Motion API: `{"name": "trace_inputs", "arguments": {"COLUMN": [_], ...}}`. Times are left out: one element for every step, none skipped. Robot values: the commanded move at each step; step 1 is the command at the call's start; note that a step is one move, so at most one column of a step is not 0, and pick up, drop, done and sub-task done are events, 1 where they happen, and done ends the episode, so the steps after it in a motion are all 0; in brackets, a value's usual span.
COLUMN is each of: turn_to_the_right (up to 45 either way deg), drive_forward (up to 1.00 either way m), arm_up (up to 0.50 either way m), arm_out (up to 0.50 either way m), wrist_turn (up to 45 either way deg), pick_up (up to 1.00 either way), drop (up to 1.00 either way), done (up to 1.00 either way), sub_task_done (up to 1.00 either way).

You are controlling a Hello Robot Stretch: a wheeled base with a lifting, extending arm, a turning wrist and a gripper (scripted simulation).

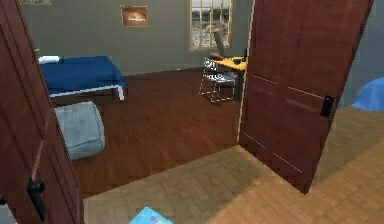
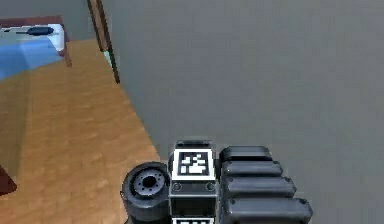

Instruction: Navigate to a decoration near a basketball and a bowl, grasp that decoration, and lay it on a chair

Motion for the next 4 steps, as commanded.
{"name": "trace_inputs", "arguments": {"turn_to_the_right": [0.0, -21.0, 0.0, 15.0], "drive_forward": [0.5, 0.0, 0.05, 0.0], "arm_up": [0.0, 0.0, 0.0, 0.0], "arm_out": [0.0, 0.0, 0.0, 0.0], "wrist_turn": [0.0, 0.0, 0.0, 0.0], "pick_up": [0.0, 0.0, 0.0, 0.0], "drop": [0.0, 0.0, 0.0, 0.0], "done": [0.0, 0.0, 0.0, 0.0], "sub_task_done": [0.0, 0.0, 0.0, 0.0]}}
